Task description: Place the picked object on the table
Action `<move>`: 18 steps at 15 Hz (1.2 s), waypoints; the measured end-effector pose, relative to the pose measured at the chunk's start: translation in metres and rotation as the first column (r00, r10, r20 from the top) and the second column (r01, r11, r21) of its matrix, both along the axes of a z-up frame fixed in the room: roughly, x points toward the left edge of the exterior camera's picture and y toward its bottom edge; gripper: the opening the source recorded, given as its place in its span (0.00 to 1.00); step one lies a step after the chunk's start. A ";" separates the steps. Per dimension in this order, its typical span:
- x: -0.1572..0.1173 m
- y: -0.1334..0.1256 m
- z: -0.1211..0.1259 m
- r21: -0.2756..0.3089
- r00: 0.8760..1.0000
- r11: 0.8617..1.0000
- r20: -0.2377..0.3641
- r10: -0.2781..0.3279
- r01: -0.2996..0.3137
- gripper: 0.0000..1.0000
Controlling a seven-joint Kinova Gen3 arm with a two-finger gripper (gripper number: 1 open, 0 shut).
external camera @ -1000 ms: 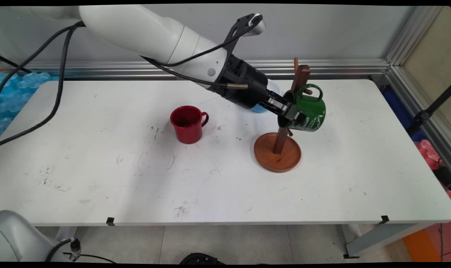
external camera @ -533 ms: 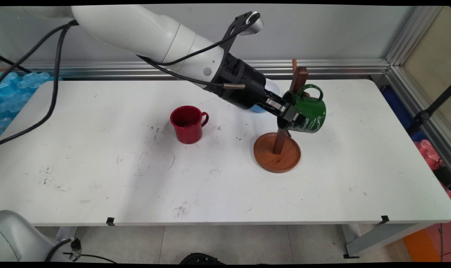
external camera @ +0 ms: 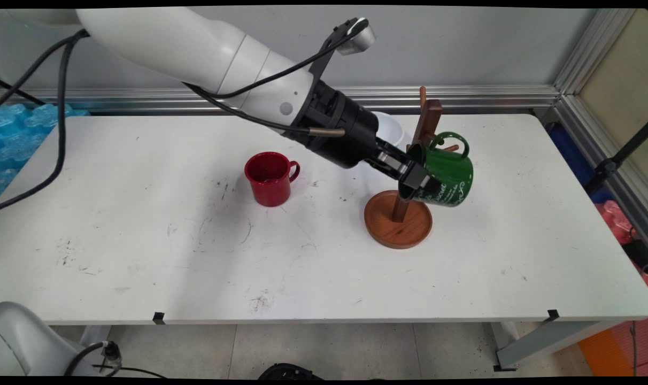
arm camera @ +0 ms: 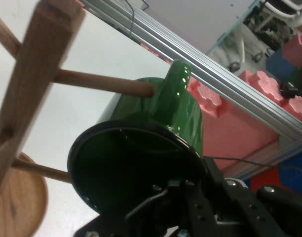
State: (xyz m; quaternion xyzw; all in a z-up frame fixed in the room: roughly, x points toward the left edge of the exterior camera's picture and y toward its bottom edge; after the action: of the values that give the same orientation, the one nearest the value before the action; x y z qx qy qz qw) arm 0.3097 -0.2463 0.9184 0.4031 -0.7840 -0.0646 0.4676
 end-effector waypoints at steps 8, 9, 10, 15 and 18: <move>0.005 0.021 0.010 0.012 1.000 0.999 0.009 -0.030 0.030 0.00; 0.008 0.023 0.012 0.013 0.999 0.999 0.019 -0.032 0.032 0.00; 0.011 0.025 0.013 0.013 0.999 0.999 0.026 -0.033 0.033 0.00; 0.030 0.034 0.022 0.006 0.993 0.999 0.111 -0.032 0.031 0.00; 0.043 0.037 0.029 -0.002 0.984 1.000 0.179 -0.021 0.022 0.00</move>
State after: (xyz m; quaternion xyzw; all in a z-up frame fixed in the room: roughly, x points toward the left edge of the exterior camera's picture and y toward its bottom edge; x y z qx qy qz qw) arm 0.3528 -0.2097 0.9472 0.3978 -0.8273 -0.0318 0.3953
